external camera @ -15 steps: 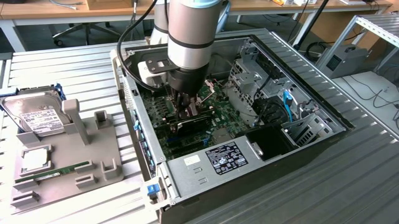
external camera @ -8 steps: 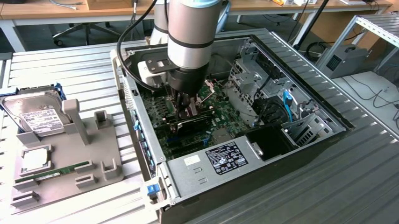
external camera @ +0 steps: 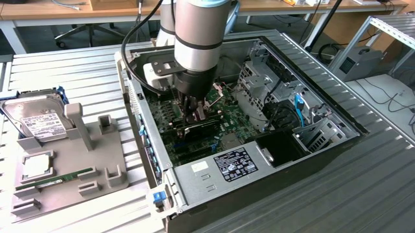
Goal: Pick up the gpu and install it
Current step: 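Press down on the gpu until it lock into place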
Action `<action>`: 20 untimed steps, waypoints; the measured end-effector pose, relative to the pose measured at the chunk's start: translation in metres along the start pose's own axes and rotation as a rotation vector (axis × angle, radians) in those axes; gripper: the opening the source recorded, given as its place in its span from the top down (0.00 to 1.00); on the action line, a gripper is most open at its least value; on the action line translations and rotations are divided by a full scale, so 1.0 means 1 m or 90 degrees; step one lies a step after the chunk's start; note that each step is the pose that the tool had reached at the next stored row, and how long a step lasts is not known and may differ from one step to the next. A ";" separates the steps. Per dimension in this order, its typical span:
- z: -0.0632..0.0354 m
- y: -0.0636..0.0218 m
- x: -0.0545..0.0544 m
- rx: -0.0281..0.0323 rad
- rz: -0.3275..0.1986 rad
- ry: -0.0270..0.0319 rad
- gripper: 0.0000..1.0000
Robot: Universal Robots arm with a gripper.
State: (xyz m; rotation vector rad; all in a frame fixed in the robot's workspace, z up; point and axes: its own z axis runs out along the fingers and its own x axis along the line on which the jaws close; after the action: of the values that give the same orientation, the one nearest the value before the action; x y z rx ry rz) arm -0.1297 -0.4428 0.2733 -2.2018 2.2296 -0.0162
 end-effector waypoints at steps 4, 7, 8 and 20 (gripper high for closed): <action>-0.0074 -0.0002 0.000 0.0001 0.000 -0.0002 0.89; -0.0108 -0.0006 0.000 0.0001 0.000 -0.0002 0.89; -0.0108 -0.0007 0.001 0.0001 0.000 -0.0002 0.89; -0.0098 -0.0071 0.006 0.0001 0.000 -0.0008 0.89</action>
State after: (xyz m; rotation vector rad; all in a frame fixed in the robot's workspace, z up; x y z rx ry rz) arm -0.1228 -0.4486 0.2832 -2.2011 2.2288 -0.0150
